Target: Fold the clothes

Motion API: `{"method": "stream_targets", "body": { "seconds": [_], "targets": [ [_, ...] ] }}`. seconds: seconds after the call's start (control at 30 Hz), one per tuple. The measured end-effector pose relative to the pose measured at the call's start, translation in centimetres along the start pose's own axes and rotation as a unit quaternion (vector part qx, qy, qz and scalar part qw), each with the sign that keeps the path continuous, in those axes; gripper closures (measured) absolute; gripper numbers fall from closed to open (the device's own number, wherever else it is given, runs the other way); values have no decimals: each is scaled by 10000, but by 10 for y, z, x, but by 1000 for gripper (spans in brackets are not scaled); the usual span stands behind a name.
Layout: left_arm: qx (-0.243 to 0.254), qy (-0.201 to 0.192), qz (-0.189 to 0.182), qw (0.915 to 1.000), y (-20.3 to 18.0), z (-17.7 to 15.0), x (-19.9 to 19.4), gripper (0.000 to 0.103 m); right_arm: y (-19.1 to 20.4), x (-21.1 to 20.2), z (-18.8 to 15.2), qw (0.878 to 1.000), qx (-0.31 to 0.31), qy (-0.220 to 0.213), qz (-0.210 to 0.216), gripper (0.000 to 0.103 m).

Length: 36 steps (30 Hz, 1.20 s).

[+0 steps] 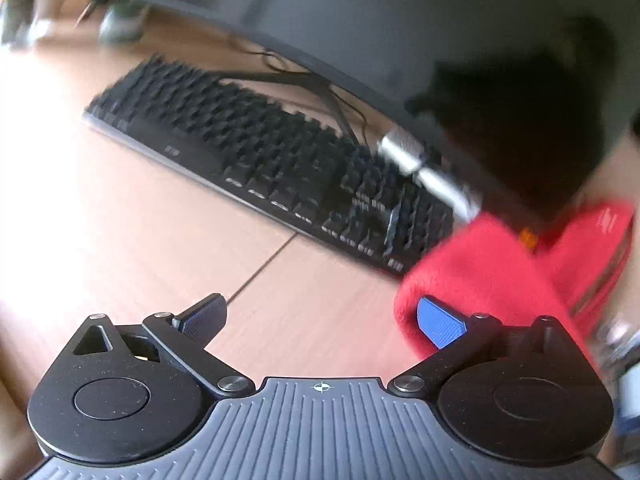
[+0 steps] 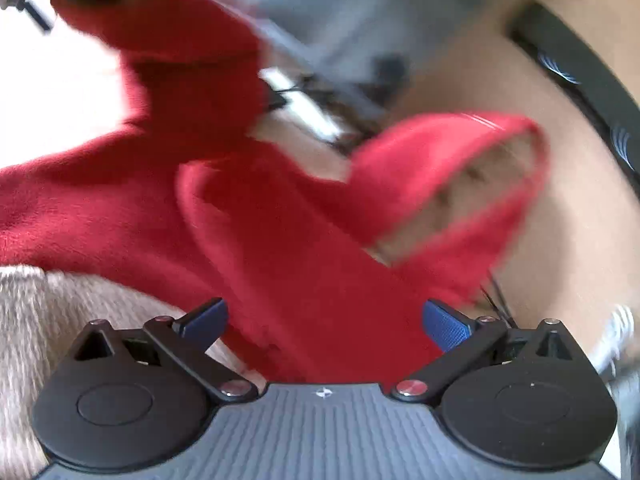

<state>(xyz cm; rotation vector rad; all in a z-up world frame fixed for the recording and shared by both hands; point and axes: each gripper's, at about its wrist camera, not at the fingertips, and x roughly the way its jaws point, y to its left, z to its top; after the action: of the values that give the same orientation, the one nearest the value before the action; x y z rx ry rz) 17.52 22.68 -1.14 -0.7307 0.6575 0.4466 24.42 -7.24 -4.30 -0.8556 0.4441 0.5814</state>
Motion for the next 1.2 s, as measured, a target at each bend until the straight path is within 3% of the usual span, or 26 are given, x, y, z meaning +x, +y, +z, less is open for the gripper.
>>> {"method": "stream_targets", "body": {
  "seconds": [0.1,0.2,0.27,0.33,0.37,0.43,0.47,0.5,0.53,0.57,0.63,0.67,0.73,0.83,0.87,0.9,0.97,1.03,1.1,1.13,1.2],
  "targets": [
    [-599,-185,158,9979,25,15,-11,0,11,16,13,9964,-103,-169,-826,0],
    [-421,-394,351,9977,35,22,-23,0,-29,11,7,9786,942,-100,-1829,0],
    [63,-414,168,9990,27,19,-30,0,-75,-6,-17,9465,1907,166,-2597,0],
    [764,-373,-142,9963,10,15,-34,0,-119,-26,-54,8960,2699,538,-3484,0],
    [1194,-311,-334,9918,-2,11,-35,0,-139,-36,-75,8718,3017,733,-3789,0],
    [2186,-99,-743,9729,-34,-7,-37,0,-164,-57,-111,8384,3583,982,-3988,0],
    [2701,22,-901,9586,-50,-19,-37,0,-171,-70,-122,8282,3805,1016,-3988,0],
    [3242,95,-1001,9406,-64,-34,-37,0,-173,-80,-128,8264,3962,960,-3885,0],
    [3781,153,-1082,9193,-77,-50,-37,0,-174,-90,-133,8249,4112,897,-3773,0],
    [4306,210,-1159,8948,-91,-66,-37,0,-171,-93,-132,8377,4123,793,-3494,0],
    [5186,241,-1096,8476,-107,-97,-34,0,-153,-91,-120,8763,3757,626,-2951,0],
    [5479,305,-1054,8293,-114,-109,-32,0,-144,-87,-112,8948,3518,534,-2695,0],
    [5913,375,-883,8007,-123,-128,-20,0,-124,-80,-93,9299,2965,335,-2152,0],
    [6312,-105,-122,7755,-128,-140,4,0,-105,-71,-69,9555,2442,124,-1651,0],
    [6301,-353,216,7754,-126,-133,7,0,-99,-68,-62,9616,2296,59,-1505,0],
    [6131,-579,587,7857,-122,-120,9,0,-94,-67,-57,9651,2230,32,-1371,0],
    [5416,-923,1368,8243,-105,-80,10,0,-87,-57,-50,9720,2060,-13,-1131,0],
    [4369,-1213,2075,8668,-78,-29,6,0,-75,-53,-47,9789,1800,-29,-971,0],
    [3375,-1313,2383,9011,-53,11,-5,0,-64,-47,-40,9851,1520,-73,-799,0],
    [2936,-1366,2434,9143,-42,25,-11,0,-58,-46,-35,9879,1377,-120,-705,0],
    [2464,-1390,2244,9325,-32,32,-24,0,-47,-40,-22,9927,1080,-237,-489,0]
  ]
}}
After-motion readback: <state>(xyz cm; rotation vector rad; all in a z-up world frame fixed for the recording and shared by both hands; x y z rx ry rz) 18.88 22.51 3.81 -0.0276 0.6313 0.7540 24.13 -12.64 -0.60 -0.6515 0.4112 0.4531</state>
